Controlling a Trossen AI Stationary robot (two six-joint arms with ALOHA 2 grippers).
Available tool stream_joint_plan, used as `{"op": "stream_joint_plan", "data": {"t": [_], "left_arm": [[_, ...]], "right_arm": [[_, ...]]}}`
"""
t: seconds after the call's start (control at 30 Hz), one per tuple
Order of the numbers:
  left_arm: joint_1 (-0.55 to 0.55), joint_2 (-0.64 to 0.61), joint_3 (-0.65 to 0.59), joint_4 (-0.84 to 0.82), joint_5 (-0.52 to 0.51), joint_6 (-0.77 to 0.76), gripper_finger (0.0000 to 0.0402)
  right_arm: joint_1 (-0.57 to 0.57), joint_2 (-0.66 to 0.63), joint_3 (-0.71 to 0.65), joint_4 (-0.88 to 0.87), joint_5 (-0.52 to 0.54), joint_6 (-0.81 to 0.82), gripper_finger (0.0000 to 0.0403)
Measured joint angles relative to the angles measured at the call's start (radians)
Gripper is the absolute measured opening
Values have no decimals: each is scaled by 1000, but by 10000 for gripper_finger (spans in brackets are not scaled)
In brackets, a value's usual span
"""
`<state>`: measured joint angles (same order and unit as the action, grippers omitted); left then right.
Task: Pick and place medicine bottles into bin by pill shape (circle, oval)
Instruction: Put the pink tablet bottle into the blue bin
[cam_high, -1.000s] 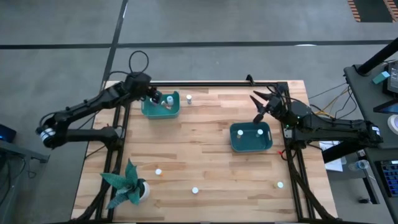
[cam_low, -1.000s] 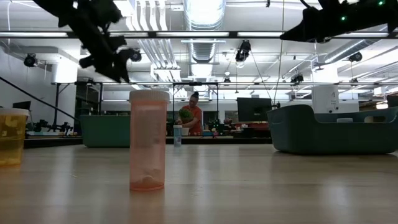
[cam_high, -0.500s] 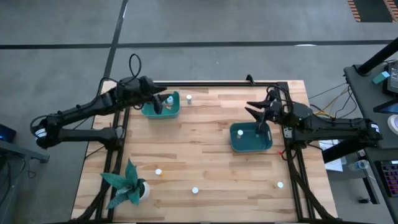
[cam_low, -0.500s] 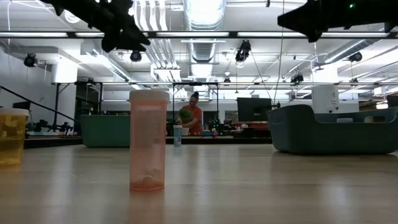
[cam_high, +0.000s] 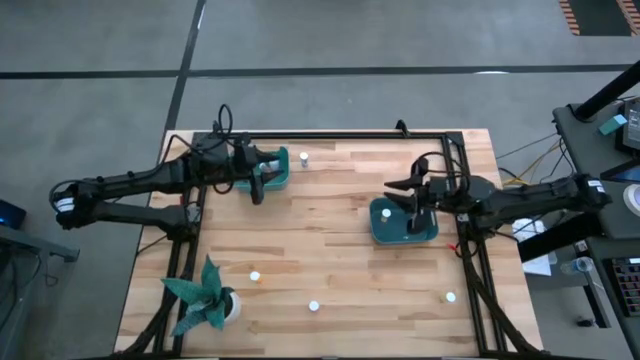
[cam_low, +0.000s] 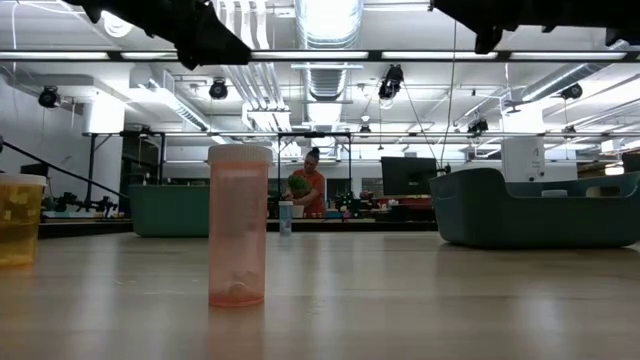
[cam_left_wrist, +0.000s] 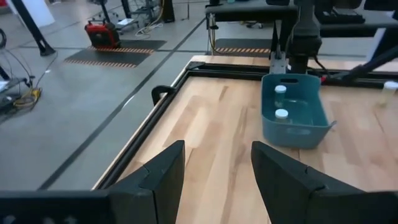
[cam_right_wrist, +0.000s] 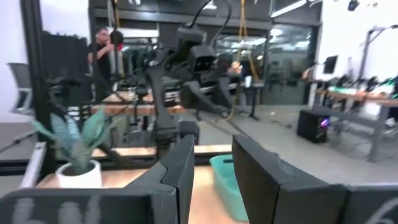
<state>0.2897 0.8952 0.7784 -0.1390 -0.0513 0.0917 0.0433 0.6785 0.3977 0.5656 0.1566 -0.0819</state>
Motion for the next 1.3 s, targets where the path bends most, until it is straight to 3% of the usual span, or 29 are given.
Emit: {"op": "stream_joint_plan", "data": {"t": [0.57,0.73,0.83,1.3], "left_arm": [[-6,-48,-3,42,0,178,169],[-7,-113,-105,133,13,188,169],[-7,-166,-152,209,14,234,169],[-7,-370,-213,208,16,243,169]], "right_arm": [[73,399,285,-28,1,63,100],[73,519,400,-90,3,64,100],[73,587,481,-149,3,64,100],[73,926,952,-602,2,57,100]]}}
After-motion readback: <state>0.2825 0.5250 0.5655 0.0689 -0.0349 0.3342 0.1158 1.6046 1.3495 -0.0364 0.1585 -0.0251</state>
